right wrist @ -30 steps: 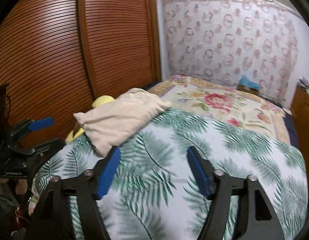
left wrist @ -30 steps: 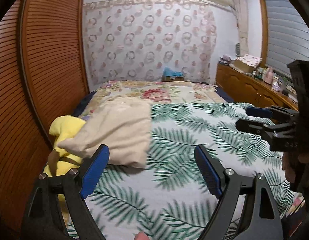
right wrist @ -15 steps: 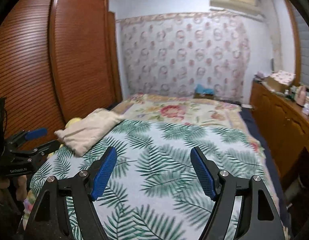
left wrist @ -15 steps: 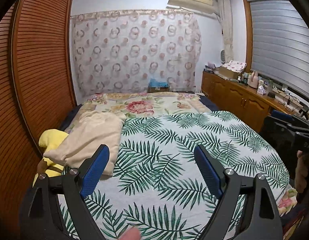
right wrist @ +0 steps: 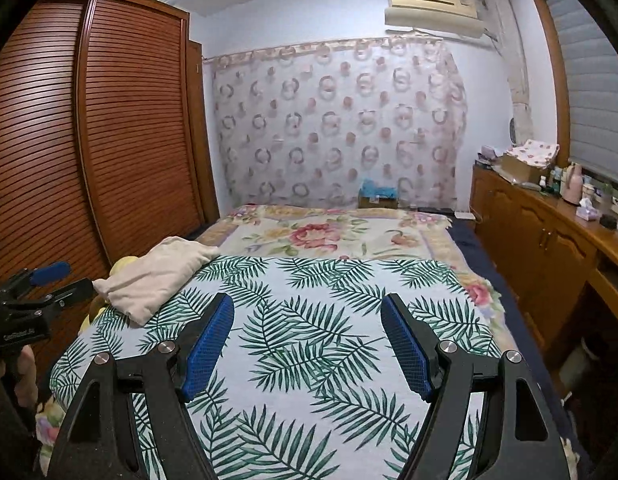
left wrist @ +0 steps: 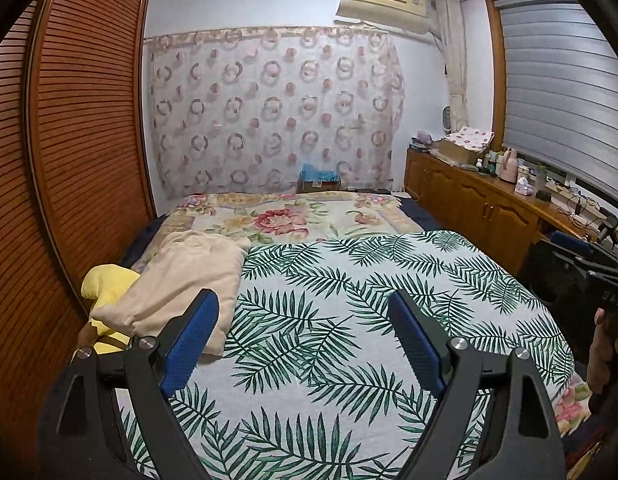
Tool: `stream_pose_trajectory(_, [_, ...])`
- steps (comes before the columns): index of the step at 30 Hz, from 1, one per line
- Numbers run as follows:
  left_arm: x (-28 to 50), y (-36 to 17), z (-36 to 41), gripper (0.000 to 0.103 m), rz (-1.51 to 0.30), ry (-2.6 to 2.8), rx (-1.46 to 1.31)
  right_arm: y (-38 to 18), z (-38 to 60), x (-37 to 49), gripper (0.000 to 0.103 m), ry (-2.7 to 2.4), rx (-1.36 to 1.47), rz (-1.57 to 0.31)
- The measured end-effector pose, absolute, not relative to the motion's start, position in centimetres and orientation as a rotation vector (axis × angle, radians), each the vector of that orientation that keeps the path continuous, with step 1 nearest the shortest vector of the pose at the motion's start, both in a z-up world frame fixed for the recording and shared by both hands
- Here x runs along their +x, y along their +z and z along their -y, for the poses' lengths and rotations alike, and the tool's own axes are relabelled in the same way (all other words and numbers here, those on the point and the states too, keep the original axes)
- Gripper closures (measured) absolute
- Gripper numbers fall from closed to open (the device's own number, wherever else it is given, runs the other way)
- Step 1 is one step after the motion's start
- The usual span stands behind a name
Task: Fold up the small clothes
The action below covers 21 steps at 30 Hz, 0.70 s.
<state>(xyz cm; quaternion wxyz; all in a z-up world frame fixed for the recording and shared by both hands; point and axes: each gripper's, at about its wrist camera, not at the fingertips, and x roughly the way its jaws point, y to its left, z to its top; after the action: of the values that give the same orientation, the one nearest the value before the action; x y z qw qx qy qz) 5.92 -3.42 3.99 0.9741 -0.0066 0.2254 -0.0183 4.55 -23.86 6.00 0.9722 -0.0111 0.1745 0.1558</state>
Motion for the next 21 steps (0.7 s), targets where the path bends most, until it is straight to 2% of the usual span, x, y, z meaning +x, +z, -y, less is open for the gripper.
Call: stream_pose_trajectory(21, [5.6,5.1,3.4,0.016,-0.436,-0.021,-0.025,5.8,24.1,4.8,0.025,0.305,-0.013,-0.355])
